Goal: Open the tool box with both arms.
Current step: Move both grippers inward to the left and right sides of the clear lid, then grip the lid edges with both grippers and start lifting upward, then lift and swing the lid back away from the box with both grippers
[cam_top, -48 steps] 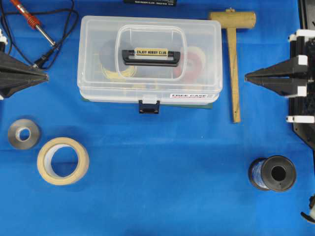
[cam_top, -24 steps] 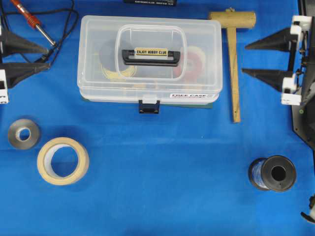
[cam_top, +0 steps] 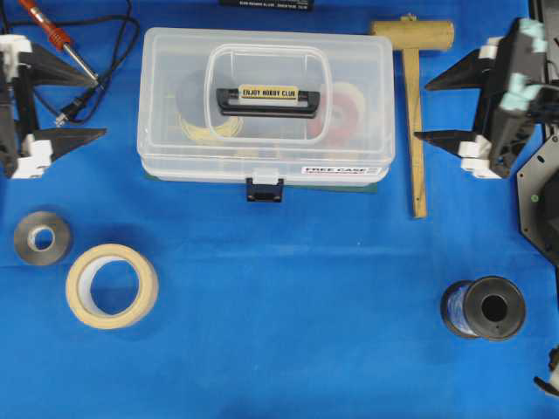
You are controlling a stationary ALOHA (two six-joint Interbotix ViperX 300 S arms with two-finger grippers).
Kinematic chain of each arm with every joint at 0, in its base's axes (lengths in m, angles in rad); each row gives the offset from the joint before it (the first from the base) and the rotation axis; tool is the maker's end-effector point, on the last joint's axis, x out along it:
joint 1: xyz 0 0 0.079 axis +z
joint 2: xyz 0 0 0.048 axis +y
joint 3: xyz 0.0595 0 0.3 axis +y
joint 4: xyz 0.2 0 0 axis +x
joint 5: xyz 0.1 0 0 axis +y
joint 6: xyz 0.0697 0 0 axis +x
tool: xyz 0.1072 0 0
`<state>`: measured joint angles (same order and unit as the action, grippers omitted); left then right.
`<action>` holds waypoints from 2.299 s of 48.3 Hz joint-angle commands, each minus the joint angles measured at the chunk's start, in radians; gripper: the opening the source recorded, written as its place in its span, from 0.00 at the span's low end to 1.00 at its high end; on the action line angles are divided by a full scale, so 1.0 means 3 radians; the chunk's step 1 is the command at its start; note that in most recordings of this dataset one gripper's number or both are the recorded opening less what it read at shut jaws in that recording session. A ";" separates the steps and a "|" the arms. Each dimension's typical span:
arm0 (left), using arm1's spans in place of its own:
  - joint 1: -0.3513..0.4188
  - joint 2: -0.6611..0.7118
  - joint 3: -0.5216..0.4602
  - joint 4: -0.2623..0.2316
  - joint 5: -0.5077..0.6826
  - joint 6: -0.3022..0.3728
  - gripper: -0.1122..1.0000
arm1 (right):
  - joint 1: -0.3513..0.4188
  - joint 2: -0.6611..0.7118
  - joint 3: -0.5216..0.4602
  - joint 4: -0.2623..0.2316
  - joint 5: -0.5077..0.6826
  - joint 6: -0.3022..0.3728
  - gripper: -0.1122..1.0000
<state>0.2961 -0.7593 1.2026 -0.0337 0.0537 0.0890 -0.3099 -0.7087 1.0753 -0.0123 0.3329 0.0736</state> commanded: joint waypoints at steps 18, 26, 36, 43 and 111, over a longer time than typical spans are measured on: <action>0.0066 0.0813 -0.0189 0.0000 -0.0491 0.0015 0.91 | -0.0112 0.0470 -0.0138 -0.0015 -0.0199 0.0000 0.85; -0.0015 0.0915 -0.0266 0.0000 -0.0501 0.0010 0.91 | -0.0046 0.0537 -0.0164 0.0000 -0.0343 0.0026 0.85; -0.0061 0.1002 -0.0343 0.0000 -0.0614 0.0010 0.91 | 0.0112 0.0726 -0.0266 0.0005 -0.0470 0.0026 0.85; -0.0061 0.1064 -0.0409 0.0005 -0.0619 0.0020 0.91 | 0.0118 0.0808 -0.0327 0.0005 -0.0486 0.0020 0.85; 0.0031 0.0486 -0.0578 0.0000 -0.0481 0.0118 0.91 | 0.0118 0.0235 -0.0547 -0.0010 -0.0435 0.0005 0.85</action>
<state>0.3099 -0.6059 1.1167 -0.0307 -0.0706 0.1289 -0.2884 -0.6228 1.0017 -0.0199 0.2301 0.0706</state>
